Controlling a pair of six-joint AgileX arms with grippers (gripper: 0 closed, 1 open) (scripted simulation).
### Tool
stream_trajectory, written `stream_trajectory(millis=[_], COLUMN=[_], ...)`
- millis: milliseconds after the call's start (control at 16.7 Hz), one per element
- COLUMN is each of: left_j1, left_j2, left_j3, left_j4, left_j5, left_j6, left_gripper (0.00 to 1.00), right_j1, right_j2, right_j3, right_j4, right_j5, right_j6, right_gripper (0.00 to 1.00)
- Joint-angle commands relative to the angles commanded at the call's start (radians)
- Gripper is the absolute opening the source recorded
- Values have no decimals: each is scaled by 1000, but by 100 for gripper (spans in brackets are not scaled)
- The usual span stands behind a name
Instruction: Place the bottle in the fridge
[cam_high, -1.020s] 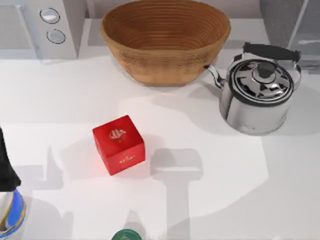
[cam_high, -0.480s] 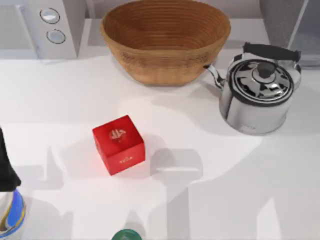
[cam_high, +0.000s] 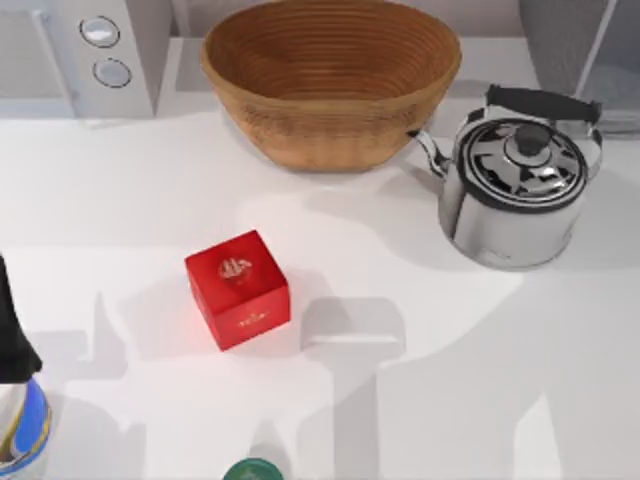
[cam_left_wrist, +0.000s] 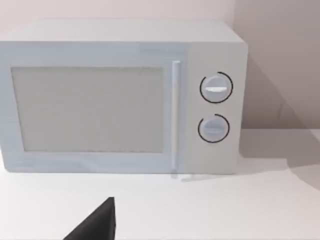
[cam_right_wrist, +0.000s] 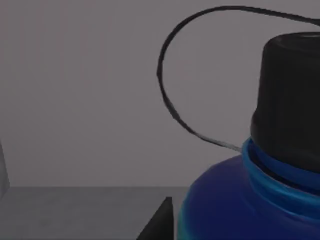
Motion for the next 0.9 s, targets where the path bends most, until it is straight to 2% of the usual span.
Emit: stream_trajectory(millis=[540, 900], left_j1=[0, 0], left_j2=[0, 0], left_j3=[0, 0], left_j4=[0, 0], left_j5=[0, 0], left_j6=[0, 0], left_gripper=[100, 100], right_j1=[0, 0], right_j2=[0, 0], right_j3=[0, 0], right_j4=[0, 0], right_j5=[0, 0], right_j6=[0, 0], right_gripper=[98, 100])
